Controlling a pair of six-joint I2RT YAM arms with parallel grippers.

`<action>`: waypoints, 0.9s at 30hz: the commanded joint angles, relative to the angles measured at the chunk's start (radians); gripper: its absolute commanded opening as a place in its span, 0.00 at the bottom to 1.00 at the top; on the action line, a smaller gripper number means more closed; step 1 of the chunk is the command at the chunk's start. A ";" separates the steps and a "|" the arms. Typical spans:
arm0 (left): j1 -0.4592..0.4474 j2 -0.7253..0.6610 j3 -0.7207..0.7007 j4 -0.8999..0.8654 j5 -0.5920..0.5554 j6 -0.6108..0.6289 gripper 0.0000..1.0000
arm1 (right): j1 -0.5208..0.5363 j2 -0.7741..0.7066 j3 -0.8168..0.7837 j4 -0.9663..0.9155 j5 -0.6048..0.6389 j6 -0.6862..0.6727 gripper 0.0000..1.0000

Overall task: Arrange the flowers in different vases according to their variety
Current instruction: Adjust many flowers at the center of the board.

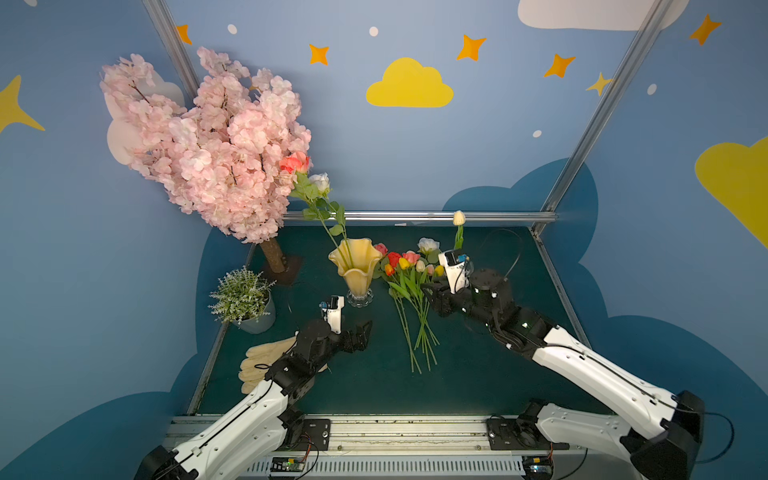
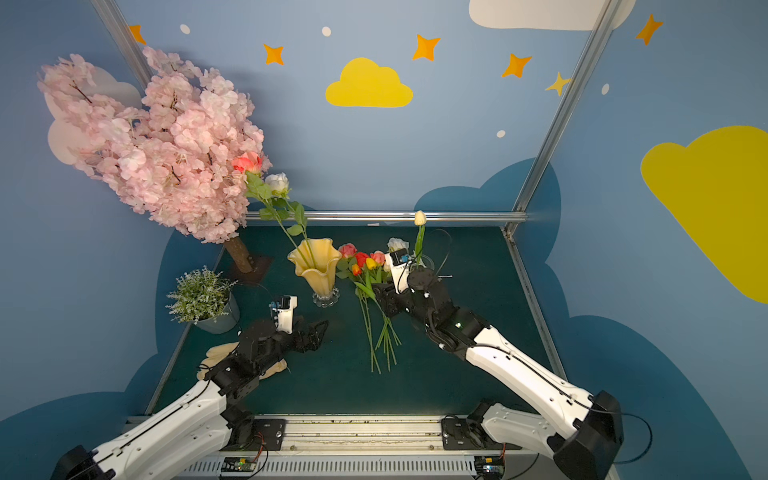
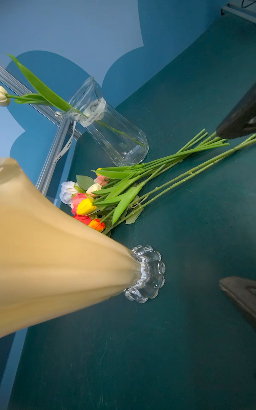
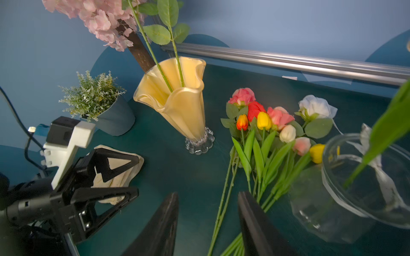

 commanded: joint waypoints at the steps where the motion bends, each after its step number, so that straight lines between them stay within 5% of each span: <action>1: -0.020 0.037 0.032 0.045 0.020 0.015 1.00 | -0.034 -0.103 -0.088 -0.064 0.026 0.084 0.50; 6: -0.038 0.116 0.066 0.047 0.027 0.013 1.00 | -0.077 -0.196 -0.201 -0.080 0.027 0.167 0.47; 13: -0.039 0.210 0.137 -0.012 0.044 0.038 1.00 | -0.087 -0.146 -0.244 -0.107 0.027 0.228 0.41; 27: -0.038 0.037 0.067 0.001 -0.024 0.056 1.00 | -0.071 0.154 -0.177 -0.094 -0.049 0.263 0.37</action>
